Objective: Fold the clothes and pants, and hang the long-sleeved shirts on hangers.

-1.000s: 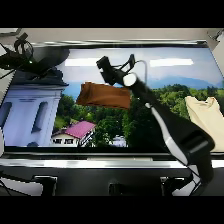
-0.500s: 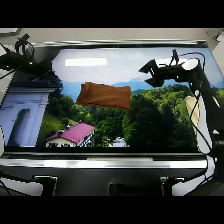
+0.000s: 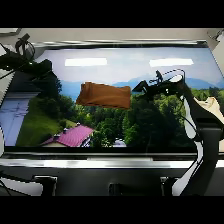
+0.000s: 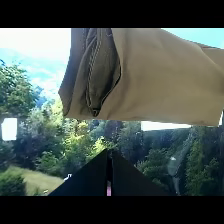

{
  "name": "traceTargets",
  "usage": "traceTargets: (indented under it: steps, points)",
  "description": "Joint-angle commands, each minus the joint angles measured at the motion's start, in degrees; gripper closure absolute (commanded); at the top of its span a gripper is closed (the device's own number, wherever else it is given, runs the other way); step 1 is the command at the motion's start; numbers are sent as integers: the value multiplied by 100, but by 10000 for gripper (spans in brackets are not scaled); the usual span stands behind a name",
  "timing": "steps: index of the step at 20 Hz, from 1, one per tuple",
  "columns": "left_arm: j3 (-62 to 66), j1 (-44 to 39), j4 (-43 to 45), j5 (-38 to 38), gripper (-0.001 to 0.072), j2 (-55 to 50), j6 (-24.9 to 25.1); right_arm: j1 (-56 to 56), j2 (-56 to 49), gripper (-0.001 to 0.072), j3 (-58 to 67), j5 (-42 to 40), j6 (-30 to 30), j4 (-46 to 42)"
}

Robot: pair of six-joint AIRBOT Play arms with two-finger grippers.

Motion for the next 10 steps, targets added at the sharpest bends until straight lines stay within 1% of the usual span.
traceTargets:
  steps: [1,4,9,10]
  points:
    - [-2,0,0,2,687,4,-2,245,-197,35,2,-240,-286,109]
    - [-2,0,-2,2,687,4,-2,424,-210,37,2,-579,-306,83]
    - [-2,0,-2,2,687,4,0,586,-367,56,2,-782,-275,120]
    - [-2,0,0,2,687,4,0,612,-396,95,2,-833,-280,133]
